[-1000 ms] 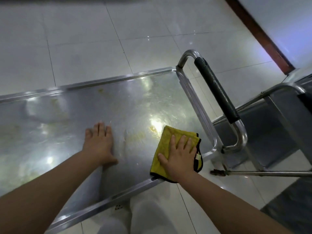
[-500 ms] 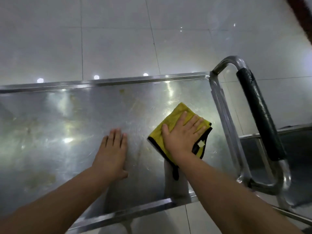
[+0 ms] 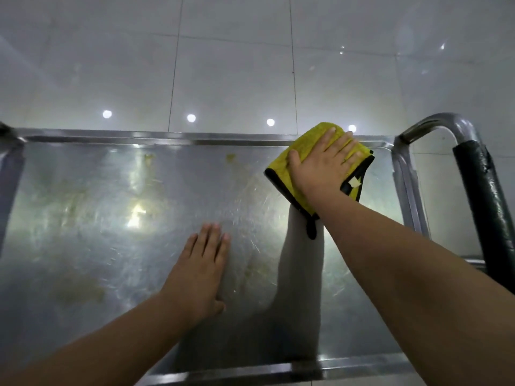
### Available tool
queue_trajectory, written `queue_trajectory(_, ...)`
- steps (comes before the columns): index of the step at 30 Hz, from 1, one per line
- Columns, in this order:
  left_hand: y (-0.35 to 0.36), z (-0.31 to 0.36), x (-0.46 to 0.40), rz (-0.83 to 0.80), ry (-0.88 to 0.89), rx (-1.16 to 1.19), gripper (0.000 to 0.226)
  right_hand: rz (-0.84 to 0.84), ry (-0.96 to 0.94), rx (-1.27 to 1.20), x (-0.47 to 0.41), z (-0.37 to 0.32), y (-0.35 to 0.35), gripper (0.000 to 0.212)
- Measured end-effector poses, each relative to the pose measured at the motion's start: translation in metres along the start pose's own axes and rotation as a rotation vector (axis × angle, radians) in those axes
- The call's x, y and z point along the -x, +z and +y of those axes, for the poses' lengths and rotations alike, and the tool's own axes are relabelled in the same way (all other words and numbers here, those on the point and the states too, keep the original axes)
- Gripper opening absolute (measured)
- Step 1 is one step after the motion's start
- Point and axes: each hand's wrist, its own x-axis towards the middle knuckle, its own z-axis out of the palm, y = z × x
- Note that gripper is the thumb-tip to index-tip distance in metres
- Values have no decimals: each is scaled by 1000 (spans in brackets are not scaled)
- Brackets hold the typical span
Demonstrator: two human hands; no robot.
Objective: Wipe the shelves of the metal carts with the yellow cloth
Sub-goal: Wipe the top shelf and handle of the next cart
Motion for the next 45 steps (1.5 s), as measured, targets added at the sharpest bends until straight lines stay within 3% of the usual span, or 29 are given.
queue_trajectory(10,-1,2,1,6,-2,-5,124,-31,-526,188,34,28,5,85)
queue_trajectory(17,0,3,8,35,23,17,124,-36,-644,147,122,61,18,83)
queue_trajectory(25,7,-8,17,102,94,28,123,-31,-402,100,241,79,34,84)
queue_trajectory(30,1,-23,25,134,170,84,116,-13,-28,64,302,47,45,82)
queue_trajectory(34,-10,-75,36,180,121,-49,107,-16,237,-40,319,7,49,85)
queue_trajectory(37,-7,-110,44,84,104,-178,114,-62,360,-82,316,-15,49,85)
queue_trajectory(41,5,-125,46,5,164,-315,132,-85,392,-66,302,-33,44,84)
queue_trajectory(45,7,-123,46,-12,172,-344,135,-92,339,-45,275,-44,40,84)
